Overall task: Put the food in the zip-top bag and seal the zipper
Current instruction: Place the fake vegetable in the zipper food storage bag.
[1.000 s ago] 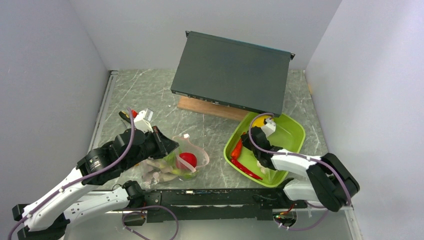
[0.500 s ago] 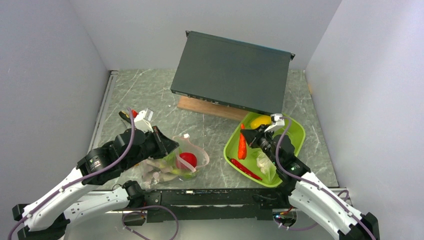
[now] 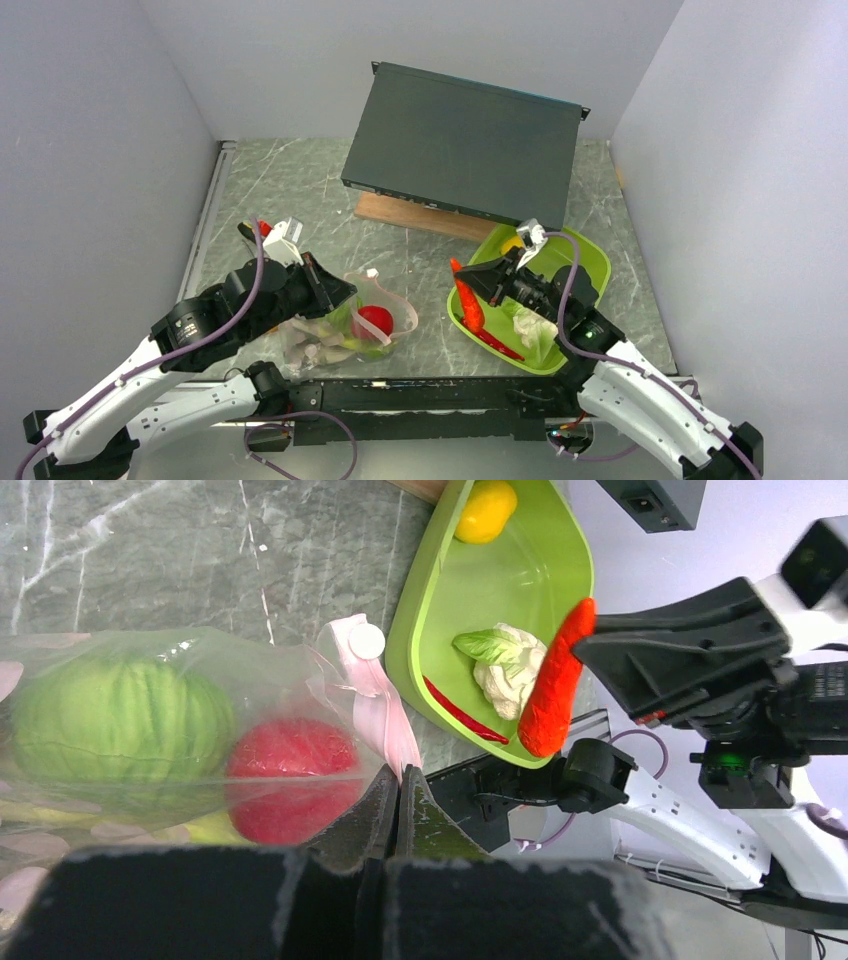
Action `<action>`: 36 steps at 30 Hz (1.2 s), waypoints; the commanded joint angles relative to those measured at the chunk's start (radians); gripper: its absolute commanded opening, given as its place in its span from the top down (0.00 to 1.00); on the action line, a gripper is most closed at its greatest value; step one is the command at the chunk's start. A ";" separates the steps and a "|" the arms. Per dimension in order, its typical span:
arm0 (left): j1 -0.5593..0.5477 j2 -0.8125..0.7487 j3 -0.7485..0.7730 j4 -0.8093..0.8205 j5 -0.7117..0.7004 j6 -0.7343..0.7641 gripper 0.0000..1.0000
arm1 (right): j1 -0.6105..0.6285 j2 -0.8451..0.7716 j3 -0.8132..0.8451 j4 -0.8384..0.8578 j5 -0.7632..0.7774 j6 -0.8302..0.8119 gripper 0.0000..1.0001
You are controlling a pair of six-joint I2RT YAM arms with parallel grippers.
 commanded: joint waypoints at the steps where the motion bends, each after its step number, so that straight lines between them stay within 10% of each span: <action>1: 0.003 -0.005 0.066 0.085 0.021 -0.004 1.00 | 0.125 0.112 0.158 0.266 -0.146 -0.090 1.00; 19: 0.003 -0.035 0.060 0.171 -0.009 -0.124 1.00 | 0.504 0.519 0.199 0.951 0.722 -0.069 1.00; 36: 0.003 -0.087 -0.027 0.299 0.003 -0.268 1.00 | 0.784 0.775 0.204 1.225 0.945 -0.457 0.92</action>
